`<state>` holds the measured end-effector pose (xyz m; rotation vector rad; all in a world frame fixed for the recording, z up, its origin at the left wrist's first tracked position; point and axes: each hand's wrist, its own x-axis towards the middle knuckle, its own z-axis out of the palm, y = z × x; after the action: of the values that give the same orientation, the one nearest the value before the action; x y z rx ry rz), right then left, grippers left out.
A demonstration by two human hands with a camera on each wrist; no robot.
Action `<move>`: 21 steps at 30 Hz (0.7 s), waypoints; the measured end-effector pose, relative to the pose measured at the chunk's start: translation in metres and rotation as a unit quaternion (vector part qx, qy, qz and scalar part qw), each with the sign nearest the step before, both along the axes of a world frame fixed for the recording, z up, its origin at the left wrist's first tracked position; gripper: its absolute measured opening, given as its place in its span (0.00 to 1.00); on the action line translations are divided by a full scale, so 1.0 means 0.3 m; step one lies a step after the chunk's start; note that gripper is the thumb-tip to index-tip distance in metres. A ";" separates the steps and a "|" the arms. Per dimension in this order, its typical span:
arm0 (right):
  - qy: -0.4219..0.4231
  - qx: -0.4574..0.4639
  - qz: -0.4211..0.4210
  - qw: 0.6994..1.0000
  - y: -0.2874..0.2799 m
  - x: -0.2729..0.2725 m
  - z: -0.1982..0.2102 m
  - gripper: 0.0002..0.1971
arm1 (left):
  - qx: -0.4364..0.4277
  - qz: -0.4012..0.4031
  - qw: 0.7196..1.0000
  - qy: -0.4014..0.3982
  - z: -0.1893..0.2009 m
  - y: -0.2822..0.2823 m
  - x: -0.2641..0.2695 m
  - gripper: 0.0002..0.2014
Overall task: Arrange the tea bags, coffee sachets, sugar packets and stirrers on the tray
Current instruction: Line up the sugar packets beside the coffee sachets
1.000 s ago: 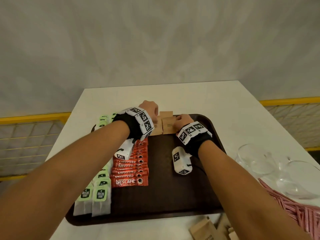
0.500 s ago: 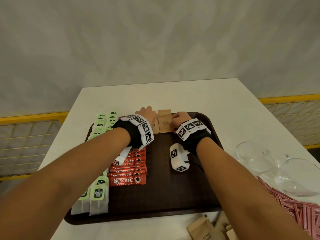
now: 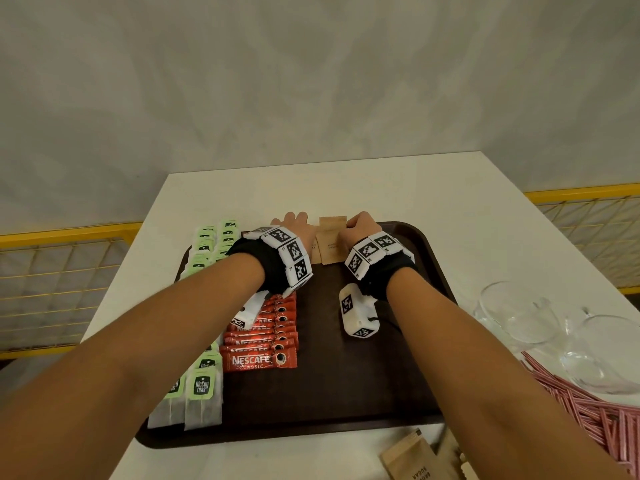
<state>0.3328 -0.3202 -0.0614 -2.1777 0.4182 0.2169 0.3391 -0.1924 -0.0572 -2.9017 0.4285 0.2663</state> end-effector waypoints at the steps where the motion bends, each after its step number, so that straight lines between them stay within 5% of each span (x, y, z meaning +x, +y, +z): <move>1: -0.006 0.008 -0.010 1.000 -0.002 0.002 -0.004 0.15 | -0.003 -0.003 1.000 -0.003 -0.002 0.003 -0.001 0.16; 9: -0.031 0.007 -0.035 0.999 -0.020 0.034 -0.023 0.13 | 0.004 -0.014 1.000 -0.016 -0.024 0.012 -0.005 0.20; 21: -0.048 -0.034 -0.014 0.998 -0.023 0.042 -0.045 0.12 | 0.002 0.004 1.000 0.005 -0.040 0.021 0.036 0.13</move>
<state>0.3453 -0.3270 -0.0749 -2.2363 0.4077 0.0831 0.3498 -0.1862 -0.0693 -2.9006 0.4169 0.2833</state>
